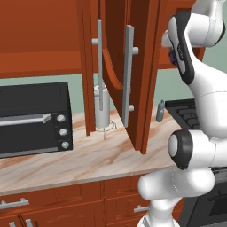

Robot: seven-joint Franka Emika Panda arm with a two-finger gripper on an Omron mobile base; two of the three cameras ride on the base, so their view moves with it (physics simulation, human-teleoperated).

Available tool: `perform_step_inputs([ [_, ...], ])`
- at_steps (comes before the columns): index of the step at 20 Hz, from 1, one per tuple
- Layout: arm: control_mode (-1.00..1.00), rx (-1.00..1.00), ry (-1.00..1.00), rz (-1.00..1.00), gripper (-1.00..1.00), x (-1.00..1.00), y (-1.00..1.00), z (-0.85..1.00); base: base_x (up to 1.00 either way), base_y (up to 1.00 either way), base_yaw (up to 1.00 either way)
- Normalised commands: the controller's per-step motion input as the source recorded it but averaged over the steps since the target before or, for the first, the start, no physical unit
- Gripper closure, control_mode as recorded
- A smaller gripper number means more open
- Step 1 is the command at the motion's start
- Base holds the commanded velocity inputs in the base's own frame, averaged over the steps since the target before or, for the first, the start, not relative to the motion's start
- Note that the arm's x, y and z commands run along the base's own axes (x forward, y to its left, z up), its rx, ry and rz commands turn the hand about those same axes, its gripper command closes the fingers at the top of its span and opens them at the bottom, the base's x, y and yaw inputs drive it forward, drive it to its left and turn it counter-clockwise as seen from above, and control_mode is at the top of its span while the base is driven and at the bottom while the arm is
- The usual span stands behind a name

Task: Pick the canned food and canned food from the counter and place them in the cabinets closest to them.

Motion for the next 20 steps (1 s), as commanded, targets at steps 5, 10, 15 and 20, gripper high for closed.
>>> perform_step_inputs([
  [5, -1.00, 0.00, 0.01, 0.00, 1.00, 0.45, 0.00, 0.00, 0.00, 0.00, 0.00],
  [10, -1.00, 0.01, 0.00, 0.00, 1.00, 0.48, 0.00, 0.00, 0.00, 0.00, 0.00],
  [15, -1.00, 0.00, 0.00, 0.01, 1.00, 0.39, -0.02, 0.00, 0.00, 0.00, 0.00],
  [20, -1.00, 0.00, 0.00, 0.01, 1.00, 0.26, -0.06, -0.05, 0.00, 0.00, 0.00],
])
